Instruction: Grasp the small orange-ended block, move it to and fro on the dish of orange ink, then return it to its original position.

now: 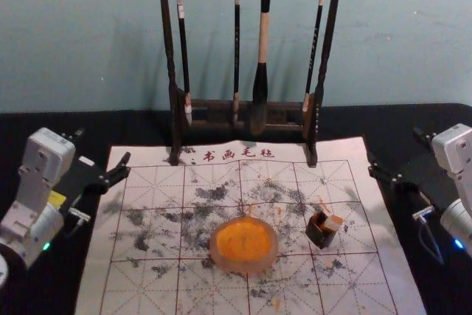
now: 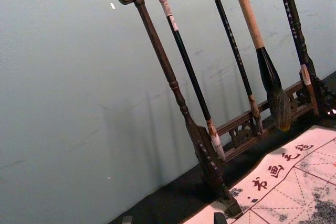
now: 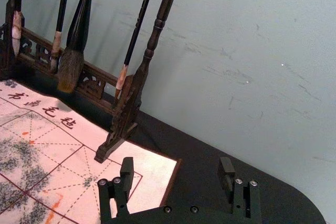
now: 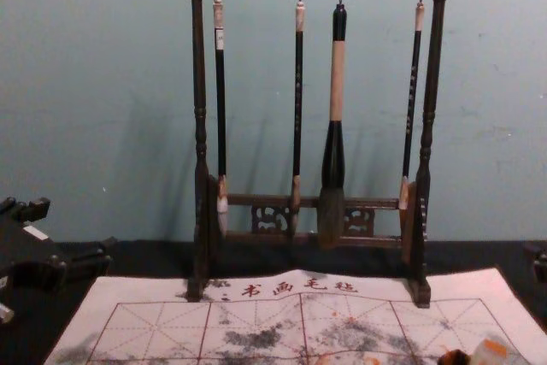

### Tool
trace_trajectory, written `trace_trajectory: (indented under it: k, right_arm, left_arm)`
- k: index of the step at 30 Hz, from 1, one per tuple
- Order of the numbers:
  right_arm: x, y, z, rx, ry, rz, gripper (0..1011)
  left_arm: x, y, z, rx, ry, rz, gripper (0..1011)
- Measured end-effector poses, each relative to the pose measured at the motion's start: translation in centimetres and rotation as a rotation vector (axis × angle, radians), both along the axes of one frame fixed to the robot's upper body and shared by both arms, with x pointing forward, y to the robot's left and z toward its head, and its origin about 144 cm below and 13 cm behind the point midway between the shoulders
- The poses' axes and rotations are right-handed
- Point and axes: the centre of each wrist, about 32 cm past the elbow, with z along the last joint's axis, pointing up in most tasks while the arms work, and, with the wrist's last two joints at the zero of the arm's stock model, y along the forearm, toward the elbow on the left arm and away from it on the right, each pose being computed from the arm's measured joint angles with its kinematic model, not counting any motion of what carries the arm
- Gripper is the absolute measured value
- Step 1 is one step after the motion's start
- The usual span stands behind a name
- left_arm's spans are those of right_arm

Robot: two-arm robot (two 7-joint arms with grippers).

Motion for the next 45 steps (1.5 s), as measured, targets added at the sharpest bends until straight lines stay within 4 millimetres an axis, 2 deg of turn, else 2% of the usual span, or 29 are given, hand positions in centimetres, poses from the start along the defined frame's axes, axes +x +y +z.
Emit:
trace_trajectory:
  k: [45]
  right_arm:
    - [0.0, 0.0, 0.0, 0.0, 0.0, 0.0, 1000]
  left_arm:
    - [0.0, 0.0, 0.0, 0.0, 0.0, 0.0, 1001]
